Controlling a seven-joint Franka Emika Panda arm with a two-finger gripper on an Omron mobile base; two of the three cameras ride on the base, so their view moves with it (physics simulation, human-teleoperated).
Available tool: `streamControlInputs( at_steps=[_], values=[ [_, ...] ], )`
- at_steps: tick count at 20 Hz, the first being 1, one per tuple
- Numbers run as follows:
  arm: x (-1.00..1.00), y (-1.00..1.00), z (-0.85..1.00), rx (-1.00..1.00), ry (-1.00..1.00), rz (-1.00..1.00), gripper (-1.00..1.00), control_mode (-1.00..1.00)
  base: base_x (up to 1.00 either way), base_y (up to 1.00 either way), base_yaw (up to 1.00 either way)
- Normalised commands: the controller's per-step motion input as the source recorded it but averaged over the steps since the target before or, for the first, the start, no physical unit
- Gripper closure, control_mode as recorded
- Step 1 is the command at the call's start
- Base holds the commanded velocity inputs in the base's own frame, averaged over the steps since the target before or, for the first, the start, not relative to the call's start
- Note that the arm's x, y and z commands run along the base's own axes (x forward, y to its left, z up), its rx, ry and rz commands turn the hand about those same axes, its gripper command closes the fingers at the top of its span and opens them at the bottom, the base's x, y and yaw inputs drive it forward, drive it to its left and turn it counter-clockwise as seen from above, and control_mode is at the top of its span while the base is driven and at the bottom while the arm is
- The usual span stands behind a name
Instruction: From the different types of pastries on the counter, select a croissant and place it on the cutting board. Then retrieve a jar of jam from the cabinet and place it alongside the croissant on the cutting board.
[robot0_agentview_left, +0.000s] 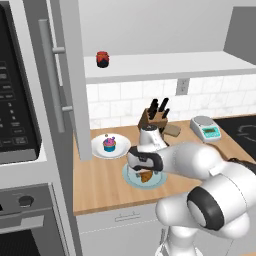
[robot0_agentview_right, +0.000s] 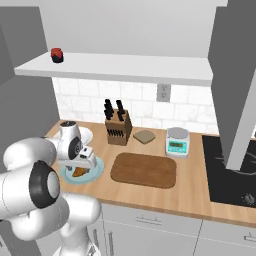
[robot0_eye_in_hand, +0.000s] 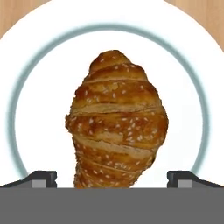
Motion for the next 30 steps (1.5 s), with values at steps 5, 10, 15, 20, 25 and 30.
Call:
streamControlInputs(
  at_steps=[5,10,15,20,25,30],
  values=[
    [0.08,0.0,-0.25,0.0,0.07,0.0,-1.0,-1.0,0.0,0.0,0.0],
    [0.04,0.0,-0.22,0.0,0.05,0.0,-1.0,-1.0,0.0,0.0,0.0],
    [0.0,0.0,0.0,0.0,0.0,0.0,1.0,-1.0,0.0,0.0,0.0],
    [0.0,0.0,0.0,0.0,0.0,0.0,1.0,-1.0,0.0,0.0,0.0],
    [0.0,-0.01,0.27,0.0,-0.02,0.0,1.0,-1.0,0.0,0.0,0.0],
    [0.0,-0.19,0.23,0.0,0.0,0.0,1.0,-1.0,0.0,0.0,0.0]
  ],
)
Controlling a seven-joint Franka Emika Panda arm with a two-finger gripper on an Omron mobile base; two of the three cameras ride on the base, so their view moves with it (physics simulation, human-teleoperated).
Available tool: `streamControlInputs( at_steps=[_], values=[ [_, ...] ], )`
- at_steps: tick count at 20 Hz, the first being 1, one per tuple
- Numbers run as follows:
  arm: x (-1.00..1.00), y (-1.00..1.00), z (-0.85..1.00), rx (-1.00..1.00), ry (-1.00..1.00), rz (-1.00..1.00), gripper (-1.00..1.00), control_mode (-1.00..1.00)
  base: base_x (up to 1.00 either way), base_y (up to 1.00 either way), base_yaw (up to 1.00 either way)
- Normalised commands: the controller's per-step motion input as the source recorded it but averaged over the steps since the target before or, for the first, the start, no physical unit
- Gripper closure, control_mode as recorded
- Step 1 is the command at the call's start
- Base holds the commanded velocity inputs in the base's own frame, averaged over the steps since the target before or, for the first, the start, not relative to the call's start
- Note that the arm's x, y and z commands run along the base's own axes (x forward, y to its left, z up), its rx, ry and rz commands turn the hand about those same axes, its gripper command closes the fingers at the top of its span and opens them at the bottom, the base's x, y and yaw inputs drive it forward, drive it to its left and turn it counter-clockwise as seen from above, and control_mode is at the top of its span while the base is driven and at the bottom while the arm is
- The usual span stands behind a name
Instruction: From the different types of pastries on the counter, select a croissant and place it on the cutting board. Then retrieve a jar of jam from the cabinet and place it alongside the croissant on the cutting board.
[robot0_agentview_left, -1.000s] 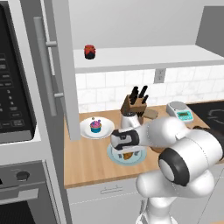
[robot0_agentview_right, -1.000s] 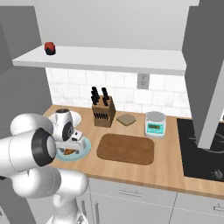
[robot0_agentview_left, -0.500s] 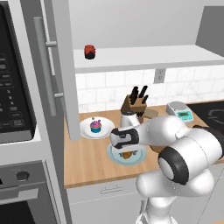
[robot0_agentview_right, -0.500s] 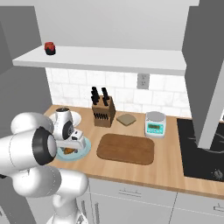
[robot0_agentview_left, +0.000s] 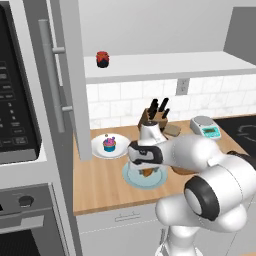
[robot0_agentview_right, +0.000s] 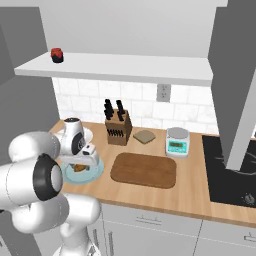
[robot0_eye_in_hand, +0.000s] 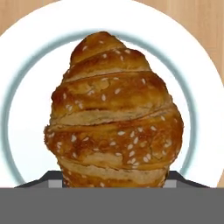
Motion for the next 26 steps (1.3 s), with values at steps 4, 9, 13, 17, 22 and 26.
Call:
streamControlInputs(
  at_steps=[4,9,13,17,22,26],
  values=[
    [0.0,-0.54,0.03,0.0,0.0,0.0,1.0,-1.0,0.0,0.0,0.0],
    [0.0,-0.72,0.0,0.0,0.0,0.0,1.0,-1.0,0.0,0.0,0.0],
    [0.14,-0.72,0.0,0.0,0.0,0.0,1.0,-1.0,0.0,0.0,0.0],
    [0.39,-0.75,0.02,0.02,0.0,0.0,1.0,-1.0,0.0,0.0,0.0],
    [0.46,-0.91,0.0,0.04,0.0,0.0,1.0,-1.0,0.0,0.0,0.0],
    [0.35,-0.91,0.0,0.03,0.0,0.0,1.0,-1.0,0.0,0.0,0.0]
  ],
)
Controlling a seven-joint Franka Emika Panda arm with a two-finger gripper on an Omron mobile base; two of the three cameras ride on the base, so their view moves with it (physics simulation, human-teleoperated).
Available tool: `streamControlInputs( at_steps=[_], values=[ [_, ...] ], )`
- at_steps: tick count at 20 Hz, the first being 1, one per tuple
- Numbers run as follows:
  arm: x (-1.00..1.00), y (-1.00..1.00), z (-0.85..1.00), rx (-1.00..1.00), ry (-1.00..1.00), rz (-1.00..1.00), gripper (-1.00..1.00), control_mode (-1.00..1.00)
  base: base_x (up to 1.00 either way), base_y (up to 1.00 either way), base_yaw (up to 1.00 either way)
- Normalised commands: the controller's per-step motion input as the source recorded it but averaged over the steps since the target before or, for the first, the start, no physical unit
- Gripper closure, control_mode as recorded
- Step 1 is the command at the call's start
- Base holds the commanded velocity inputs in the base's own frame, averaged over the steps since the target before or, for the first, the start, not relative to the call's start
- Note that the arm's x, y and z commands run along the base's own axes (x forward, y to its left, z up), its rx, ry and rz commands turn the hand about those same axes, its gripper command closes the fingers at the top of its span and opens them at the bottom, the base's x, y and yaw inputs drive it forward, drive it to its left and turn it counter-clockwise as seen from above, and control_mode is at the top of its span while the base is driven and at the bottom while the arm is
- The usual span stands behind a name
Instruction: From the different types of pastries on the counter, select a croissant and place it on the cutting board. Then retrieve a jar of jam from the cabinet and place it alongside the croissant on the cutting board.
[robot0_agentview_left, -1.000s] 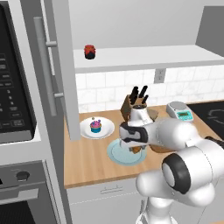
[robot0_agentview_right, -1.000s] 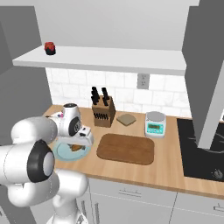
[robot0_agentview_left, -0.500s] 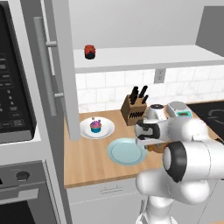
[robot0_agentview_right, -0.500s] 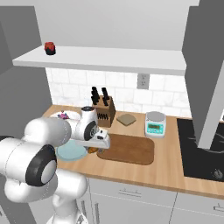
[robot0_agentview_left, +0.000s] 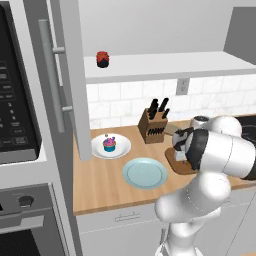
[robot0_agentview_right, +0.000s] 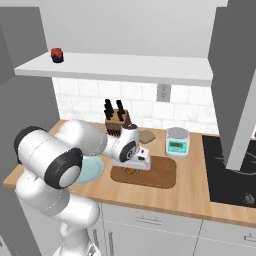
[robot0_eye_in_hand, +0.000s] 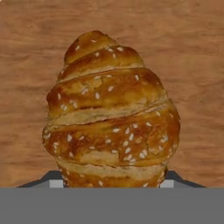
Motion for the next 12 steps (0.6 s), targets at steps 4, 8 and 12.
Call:
streamControlInputs(
  at_steps=[4,8,12],
  values=[
    [0.34,-0.23,0.0,0.0,0.0,0.0,1.0,-1.0,0.0,0.0,0.0],
    [0.29,-0.04,0.0,0.0,0.0,0.0,1.0,-1.0,0.0,0.0,0.0],
    [0.28,0.0,-0.04,0.0,0.02,0.0,1.0,-1.0,0.0,0.0,0.0]
  ],
)
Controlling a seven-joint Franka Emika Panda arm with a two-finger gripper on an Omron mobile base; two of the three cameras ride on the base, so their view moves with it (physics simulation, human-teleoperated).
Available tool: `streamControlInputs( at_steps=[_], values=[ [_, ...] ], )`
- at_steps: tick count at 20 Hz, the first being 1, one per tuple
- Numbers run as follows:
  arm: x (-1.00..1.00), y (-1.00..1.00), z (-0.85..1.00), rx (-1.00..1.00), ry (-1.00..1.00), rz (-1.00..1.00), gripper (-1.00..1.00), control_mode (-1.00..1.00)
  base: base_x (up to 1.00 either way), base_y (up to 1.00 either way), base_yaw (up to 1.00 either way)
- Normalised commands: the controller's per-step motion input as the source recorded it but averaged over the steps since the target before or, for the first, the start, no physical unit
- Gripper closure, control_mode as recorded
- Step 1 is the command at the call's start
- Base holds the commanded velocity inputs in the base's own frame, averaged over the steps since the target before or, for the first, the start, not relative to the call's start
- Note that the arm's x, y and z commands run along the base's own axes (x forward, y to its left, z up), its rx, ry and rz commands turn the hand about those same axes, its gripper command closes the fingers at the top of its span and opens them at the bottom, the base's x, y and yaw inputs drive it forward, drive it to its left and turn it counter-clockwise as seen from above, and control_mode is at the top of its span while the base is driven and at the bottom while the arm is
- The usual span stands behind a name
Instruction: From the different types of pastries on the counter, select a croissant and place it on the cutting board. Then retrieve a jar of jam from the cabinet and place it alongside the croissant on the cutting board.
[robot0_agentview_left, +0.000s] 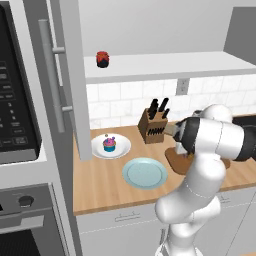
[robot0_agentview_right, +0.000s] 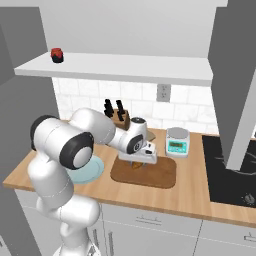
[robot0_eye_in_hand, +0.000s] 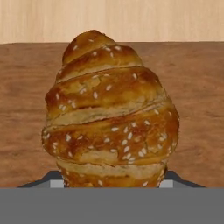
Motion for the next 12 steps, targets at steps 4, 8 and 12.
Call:
streamControlInputs(
  at_steps=[4,8,12],
  values=[
    [0.16,0.0,-0.21,0.0,0.05,0.0,1.0,-1.0,0.0,0.0,0.0],
    [0.11,0.0,-0.34,0.0,0.08,0.0,1.0,-1.0,0.0,0.0,0.0],
    [0.05,0.0,-0.03,0.0,0.0,0.0,1.0,-1.0,0.0,0.0,0.0]
  ],
)
